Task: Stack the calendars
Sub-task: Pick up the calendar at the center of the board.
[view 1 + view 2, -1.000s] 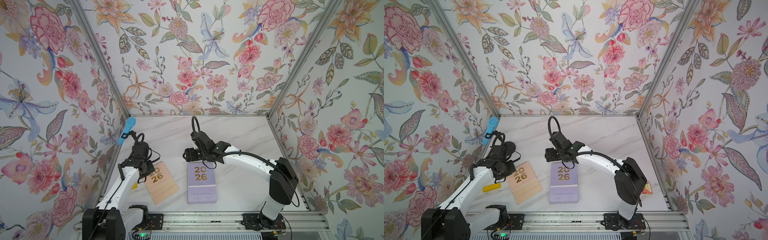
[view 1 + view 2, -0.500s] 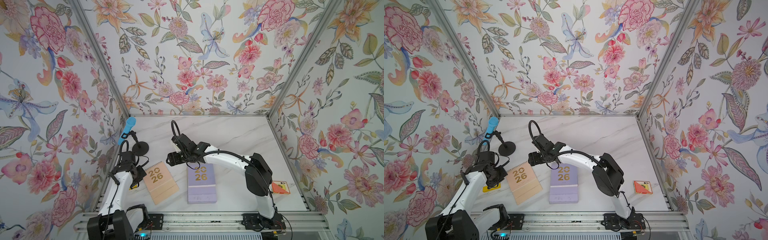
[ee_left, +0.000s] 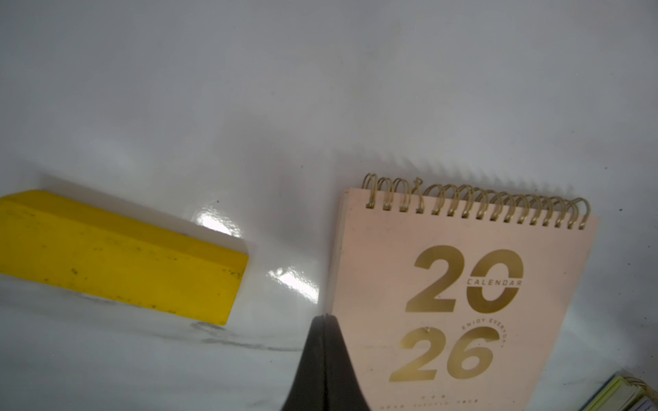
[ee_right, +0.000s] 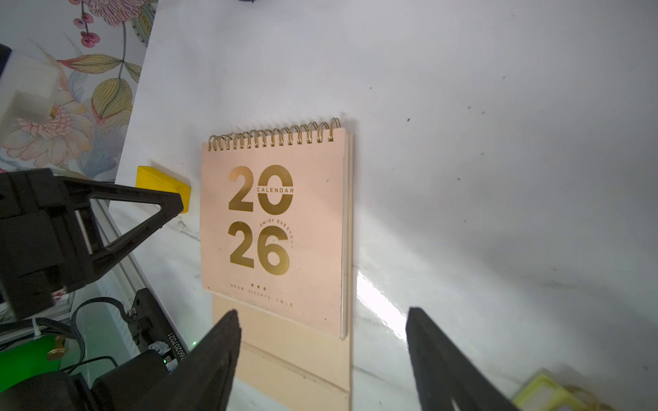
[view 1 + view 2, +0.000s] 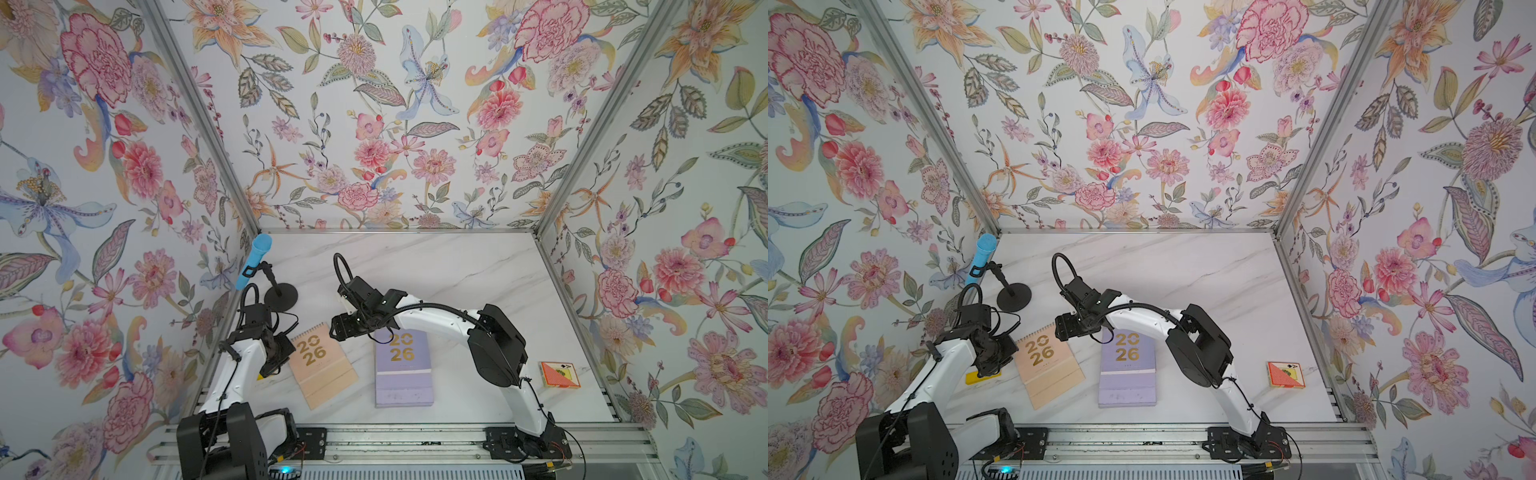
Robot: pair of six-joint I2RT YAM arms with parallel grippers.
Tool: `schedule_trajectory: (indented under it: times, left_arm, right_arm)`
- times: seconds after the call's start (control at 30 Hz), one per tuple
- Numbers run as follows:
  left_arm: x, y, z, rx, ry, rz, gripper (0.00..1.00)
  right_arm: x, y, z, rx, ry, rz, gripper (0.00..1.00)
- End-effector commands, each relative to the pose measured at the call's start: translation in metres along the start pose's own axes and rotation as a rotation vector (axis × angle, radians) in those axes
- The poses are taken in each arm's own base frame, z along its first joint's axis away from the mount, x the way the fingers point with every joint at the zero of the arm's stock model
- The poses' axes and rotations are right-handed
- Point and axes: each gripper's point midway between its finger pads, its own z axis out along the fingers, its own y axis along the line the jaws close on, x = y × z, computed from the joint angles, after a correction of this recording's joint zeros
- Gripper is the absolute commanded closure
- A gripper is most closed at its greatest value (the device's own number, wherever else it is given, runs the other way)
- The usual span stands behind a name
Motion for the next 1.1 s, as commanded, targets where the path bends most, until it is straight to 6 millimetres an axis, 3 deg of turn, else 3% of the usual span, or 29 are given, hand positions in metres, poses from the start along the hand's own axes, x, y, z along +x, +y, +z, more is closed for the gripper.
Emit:
schedule_trajectory:
  times: [0.0, 0.4, 1.07]
  left_arm:
    - [0.004, 0.004, 0.009, -0.004, 0.016, -0.032, 1.00]
    - [0.006, 0.008, 0.020, -0.023, 0.019, -0.051, 1.00]
    - [0.016, -0.006, 0.037, 0.033, 0.055, -0.053, 1.00]
  right_arm:
    - [-0.003, -0.002, 0.007, -0.007, 0.018, 0.019, 0.26]
    - [0.007, -0.008, 0.034, -0.028, 0.079, 0.050, 0.26]
    - [0.015, -0.005, 0.067, -0.105, 0.161, 0.100, 0.27]
